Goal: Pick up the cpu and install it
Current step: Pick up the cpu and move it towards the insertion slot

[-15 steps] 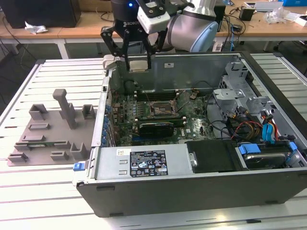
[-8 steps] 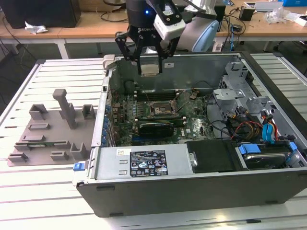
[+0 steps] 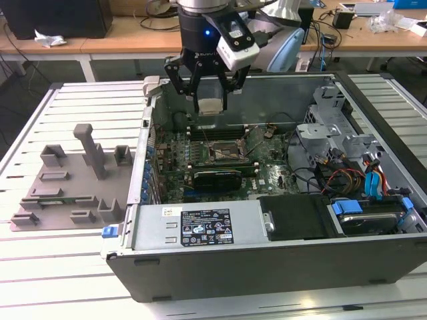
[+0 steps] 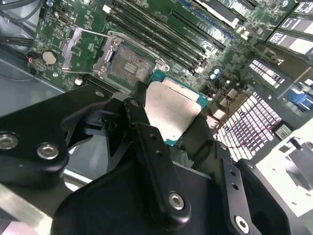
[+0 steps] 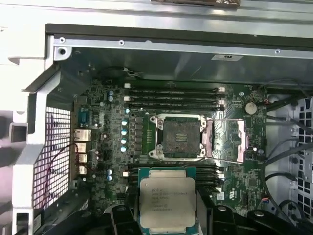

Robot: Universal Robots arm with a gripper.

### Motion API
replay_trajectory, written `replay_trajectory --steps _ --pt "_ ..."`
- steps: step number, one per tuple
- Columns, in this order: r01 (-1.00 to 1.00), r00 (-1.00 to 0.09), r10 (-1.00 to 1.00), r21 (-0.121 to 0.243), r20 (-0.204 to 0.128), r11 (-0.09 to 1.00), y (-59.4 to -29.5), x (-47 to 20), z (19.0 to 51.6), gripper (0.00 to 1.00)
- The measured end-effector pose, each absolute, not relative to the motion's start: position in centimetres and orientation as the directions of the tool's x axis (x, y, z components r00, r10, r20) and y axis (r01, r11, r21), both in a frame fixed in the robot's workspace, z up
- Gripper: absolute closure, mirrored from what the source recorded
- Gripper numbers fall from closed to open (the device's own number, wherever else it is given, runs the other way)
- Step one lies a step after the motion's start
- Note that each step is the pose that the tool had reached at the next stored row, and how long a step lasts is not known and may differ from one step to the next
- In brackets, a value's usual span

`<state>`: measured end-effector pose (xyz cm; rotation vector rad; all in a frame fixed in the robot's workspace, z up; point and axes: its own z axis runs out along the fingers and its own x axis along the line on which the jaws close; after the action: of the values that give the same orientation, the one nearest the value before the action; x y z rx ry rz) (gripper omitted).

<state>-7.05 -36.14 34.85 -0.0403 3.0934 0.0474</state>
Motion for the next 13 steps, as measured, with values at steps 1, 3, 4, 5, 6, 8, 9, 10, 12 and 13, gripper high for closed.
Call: replay_trajectory --steps 1,3,4,5,6,8,9,10,12,13 --pt "-0.027 -0.999 -0.026 0.030 -0.048 0.999 -36.1 -6.9 34.7 0.45" --pt "-0.028 -0.998 -0.026 0.030 -0.048 0.999 -36.1 -6.7 34.3 0.45" --pt "-0.028 -0.998 -0.027 0.030 -0.048 0.999 -36.1 -6.5 34.1 0.45" --pt "-0.029 -0.998 -0.027 0.030 -0.048 0.999 -36.0 -6.4 33.9 0.45" --pt "-0.029 -0.998 -0.028 0.030 -0.047 0.999 -36.0 -6.1 33.6 0.45" --pt "-0.032 -0.998 -0.030 0.030 -0.048 0.999 -35.9 -5.8 33.0 0.45" --pt "-0.033 -0.998 -0.031 0.030 -0.047 0.999 -35.9 -5.8 32.7 0.45" --pt "-0.033 -0.998 -0.032 0.030 -0.047 0.999 -35.8 -5.7 32.6 0.45" --pt "-0.035 -0.998 -0.034 0.030 -0.048 0.999 -35.7 -5.6 32.2 0.45" --pt "-0.036 -0.998 -0.035 0.030 -0.047 0.999 -35.6 -5.2 31.2 0.45"
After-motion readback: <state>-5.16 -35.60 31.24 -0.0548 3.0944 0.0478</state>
